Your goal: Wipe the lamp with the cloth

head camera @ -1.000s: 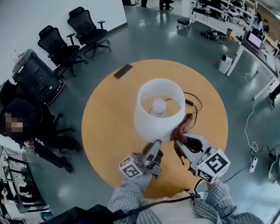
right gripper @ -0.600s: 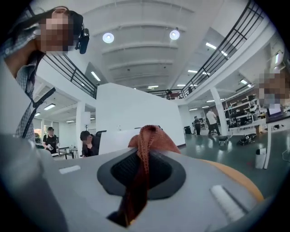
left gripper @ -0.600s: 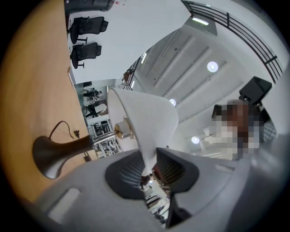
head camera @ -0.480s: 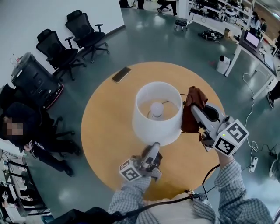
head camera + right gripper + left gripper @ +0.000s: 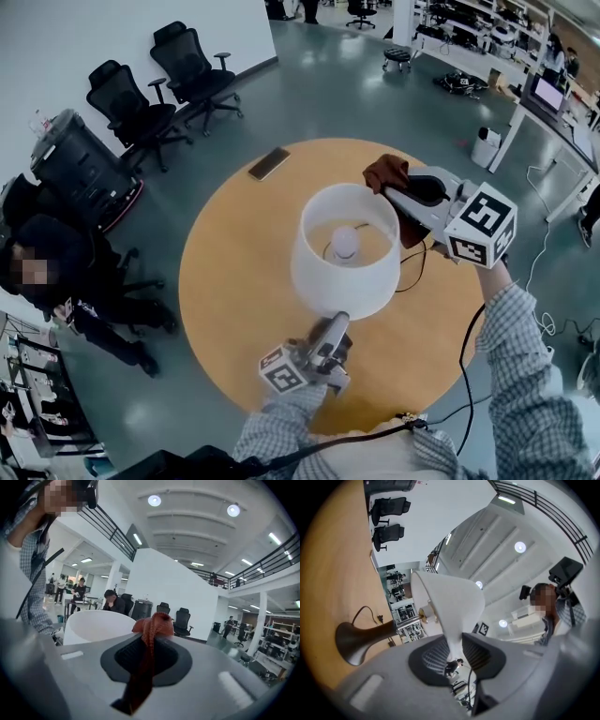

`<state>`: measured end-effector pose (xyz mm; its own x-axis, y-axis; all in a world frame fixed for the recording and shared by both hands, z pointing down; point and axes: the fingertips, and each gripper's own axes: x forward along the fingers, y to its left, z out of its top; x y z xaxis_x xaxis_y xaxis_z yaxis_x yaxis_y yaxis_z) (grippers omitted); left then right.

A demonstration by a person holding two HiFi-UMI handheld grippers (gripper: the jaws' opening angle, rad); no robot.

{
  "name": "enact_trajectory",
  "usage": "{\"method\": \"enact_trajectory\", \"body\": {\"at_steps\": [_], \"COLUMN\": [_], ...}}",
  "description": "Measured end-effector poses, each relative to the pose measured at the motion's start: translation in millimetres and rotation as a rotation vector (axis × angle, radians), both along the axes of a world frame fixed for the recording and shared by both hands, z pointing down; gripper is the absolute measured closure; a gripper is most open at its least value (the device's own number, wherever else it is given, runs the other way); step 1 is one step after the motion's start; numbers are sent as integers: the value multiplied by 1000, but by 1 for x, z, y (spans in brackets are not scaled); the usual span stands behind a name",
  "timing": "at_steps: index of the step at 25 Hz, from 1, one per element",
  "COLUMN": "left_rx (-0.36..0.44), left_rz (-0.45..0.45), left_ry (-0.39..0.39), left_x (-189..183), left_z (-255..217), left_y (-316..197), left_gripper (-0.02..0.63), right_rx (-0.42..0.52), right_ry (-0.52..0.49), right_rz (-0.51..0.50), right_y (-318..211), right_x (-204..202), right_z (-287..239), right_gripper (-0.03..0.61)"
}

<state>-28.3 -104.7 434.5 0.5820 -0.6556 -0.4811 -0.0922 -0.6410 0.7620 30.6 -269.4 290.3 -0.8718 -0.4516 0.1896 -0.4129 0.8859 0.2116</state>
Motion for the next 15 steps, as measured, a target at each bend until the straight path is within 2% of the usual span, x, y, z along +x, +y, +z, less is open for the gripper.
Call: {"method": "enact_trajectory", "body": {"at_steps": [5,10,15], "left_rx": [-2,-5,-8], "left_rz": [0,-6,-9], "left_ry": [-5,-11,-12], "left_x": [0,1,-1], "left_z": [0,1,1], "left_y": [1,1,0], "left_gripper": [528,526,526], "right_rx": [-112,-233,-208], "right_ry": [87,121,128], "right_rz": [-132,-185,-243], "right_y": [-19,-30,-33], "right_x": [-13,-18,-30], "right_z": [35,73,65], "right_gripper": [540,540,540]}}
